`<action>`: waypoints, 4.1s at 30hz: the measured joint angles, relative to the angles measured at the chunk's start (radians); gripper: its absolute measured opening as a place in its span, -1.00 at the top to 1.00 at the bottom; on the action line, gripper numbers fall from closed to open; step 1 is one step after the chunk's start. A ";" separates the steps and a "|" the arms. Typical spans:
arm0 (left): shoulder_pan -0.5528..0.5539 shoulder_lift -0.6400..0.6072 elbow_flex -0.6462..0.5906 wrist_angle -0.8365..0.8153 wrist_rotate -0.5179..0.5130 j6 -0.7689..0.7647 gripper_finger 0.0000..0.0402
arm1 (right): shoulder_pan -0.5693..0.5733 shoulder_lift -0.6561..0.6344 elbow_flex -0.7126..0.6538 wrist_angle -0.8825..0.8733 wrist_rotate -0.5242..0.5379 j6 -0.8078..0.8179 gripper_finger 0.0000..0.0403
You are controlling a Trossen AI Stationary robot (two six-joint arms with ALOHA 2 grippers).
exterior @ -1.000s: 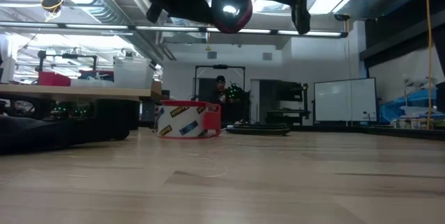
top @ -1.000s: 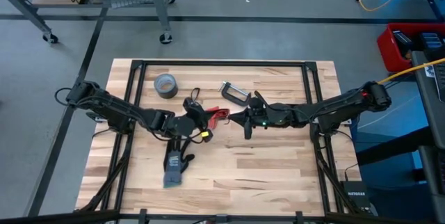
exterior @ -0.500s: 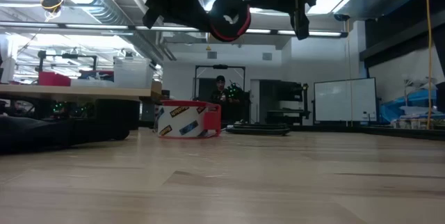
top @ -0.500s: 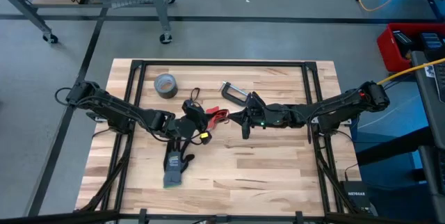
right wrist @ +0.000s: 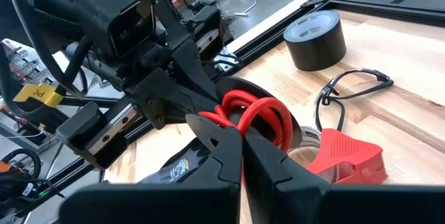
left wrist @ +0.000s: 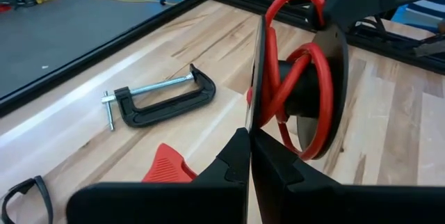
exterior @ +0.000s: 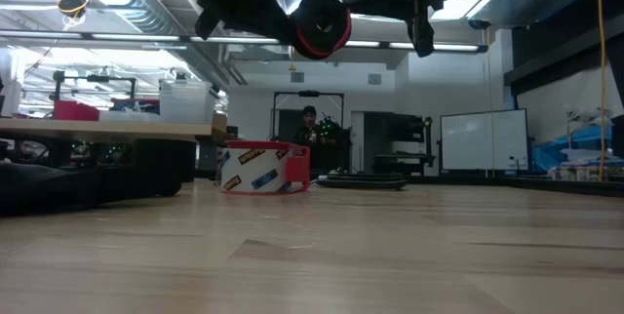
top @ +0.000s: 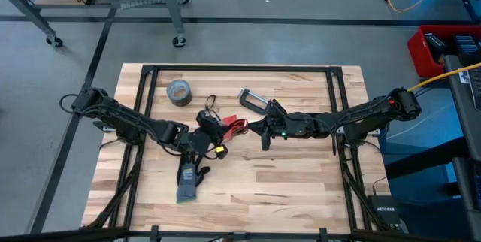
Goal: Coil cords
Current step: Coil the red wire onto the spool
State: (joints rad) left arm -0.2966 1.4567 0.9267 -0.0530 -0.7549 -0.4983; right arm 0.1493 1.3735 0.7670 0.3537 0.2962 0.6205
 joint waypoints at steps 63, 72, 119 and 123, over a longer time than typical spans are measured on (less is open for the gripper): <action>-0.038 -0.002 0.001 -0.089 -0.003 -0.023 1.00 | 0.001 -0.001 0.000 0.006 -0.080 -0.049 0.96; -0.035 -0.002 0.000 -0.054 -0.003 -0.018 1.00 | 0.001 -0.002 0.000 0.068 -0.080 -0.049 0.98; 0.143 0.163 0.000 0.459 0.156 0.091 1.00 | 0.001 -0.002 0.000 0.137 -0.133 0.029 0.90; 0.148 0.163 0.000 0.458 0.156 0.088 1.00 | 0.001 -0.002 0.000 0.133 -0.133 0.029 0.89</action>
State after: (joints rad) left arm -0.1490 1.6196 0.9264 0.4051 -0.5987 -0.4103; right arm 0.1501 1.3720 0.7666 0.4867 0.1635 0.6498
